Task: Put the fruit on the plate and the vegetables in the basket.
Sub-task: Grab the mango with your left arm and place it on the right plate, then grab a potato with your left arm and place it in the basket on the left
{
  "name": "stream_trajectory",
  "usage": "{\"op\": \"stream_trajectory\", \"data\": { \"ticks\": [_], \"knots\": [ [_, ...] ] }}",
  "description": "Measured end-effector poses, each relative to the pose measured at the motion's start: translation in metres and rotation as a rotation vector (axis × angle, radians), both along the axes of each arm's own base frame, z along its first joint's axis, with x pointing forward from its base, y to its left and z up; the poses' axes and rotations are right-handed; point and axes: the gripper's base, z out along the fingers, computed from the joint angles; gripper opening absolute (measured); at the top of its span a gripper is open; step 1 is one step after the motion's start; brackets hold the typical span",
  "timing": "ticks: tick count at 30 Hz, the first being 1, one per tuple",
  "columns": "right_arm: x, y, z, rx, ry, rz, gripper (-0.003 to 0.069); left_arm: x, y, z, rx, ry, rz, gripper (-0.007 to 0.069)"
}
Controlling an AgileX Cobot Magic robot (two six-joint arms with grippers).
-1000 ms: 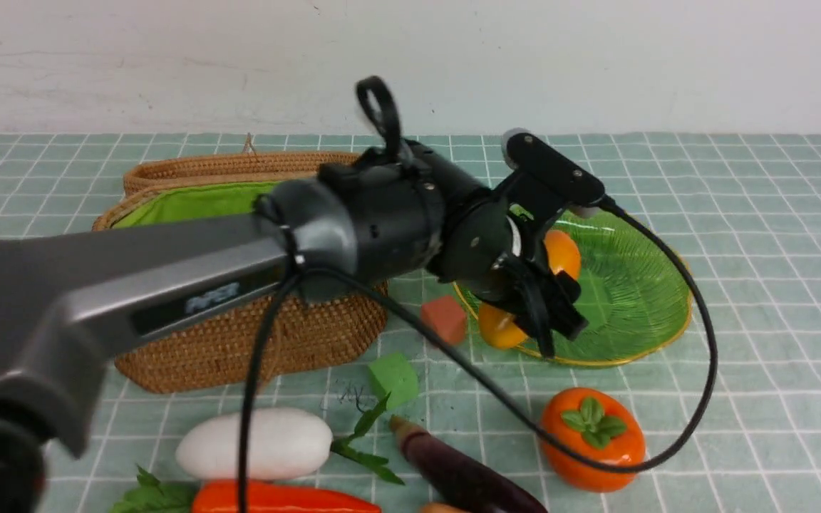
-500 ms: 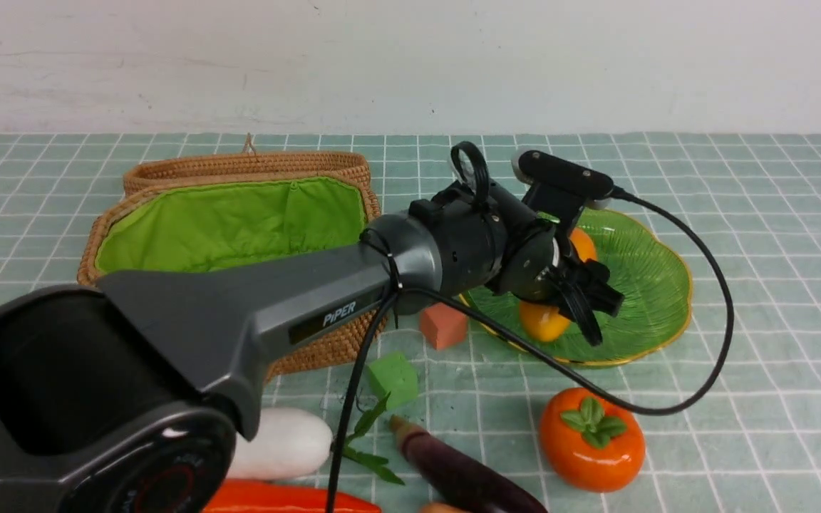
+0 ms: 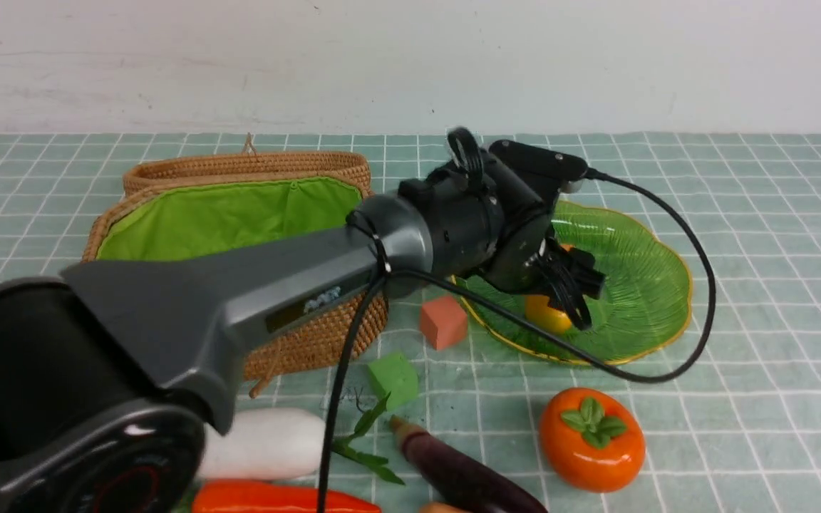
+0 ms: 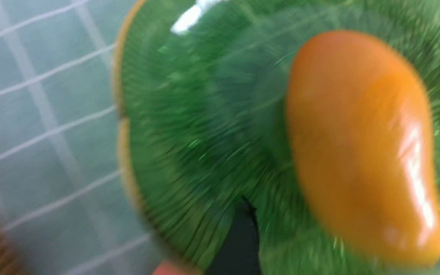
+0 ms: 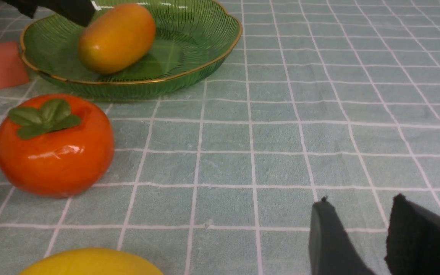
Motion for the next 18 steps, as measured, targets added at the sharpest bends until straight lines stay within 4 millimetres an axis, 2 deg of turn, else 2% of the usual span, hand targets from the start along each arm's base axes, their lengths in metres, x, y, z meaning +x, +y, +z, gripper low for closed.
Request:
{"op": "stream_trajectory", "data": {
  "ticks": [3,5,9,11,13,14,18],
  "knots": [
    [0.000,0.000,0.000,0.000,0.000,0.000,0.0242,-0.015,0.018,0.030,0.090,0.050,0.021,0.0603],
    [0.000,0.000,0.000,0.000,0.000,0.000,0.0242,-0.033,0.037,0.058,0.161,0.130,0.041,0.0573],
    [0.000,0.000,0.000,0.000,0.000,0.000,0.0242,-0.056,0.051,0.072,0.201,0.268,0.036,0.0554],
    [0.000,0.000,0.000,0.000,0.000,0.000,0.0242,-0.075,0.054,0.065,0.166,0.399,0.008,0.0550],
    [0.000,0.000,0.000,0.000,0.000,0.000,0.0242,-0.095,0.050,0.048,0.150,0.523,-0.022,0.0550],
    [0.000,0.000,0.000,0.000,0.000,0.000,0.0242,-0.096,0.050,0.046,0.151,0.533,-0.023,0.0550],
    [0.000,0.000,0.000,0.000,0.000,0.000,0.0242,-0.131,0.041,0.015,0.222,0.650,-0.073,0.0550]
  ]
}}
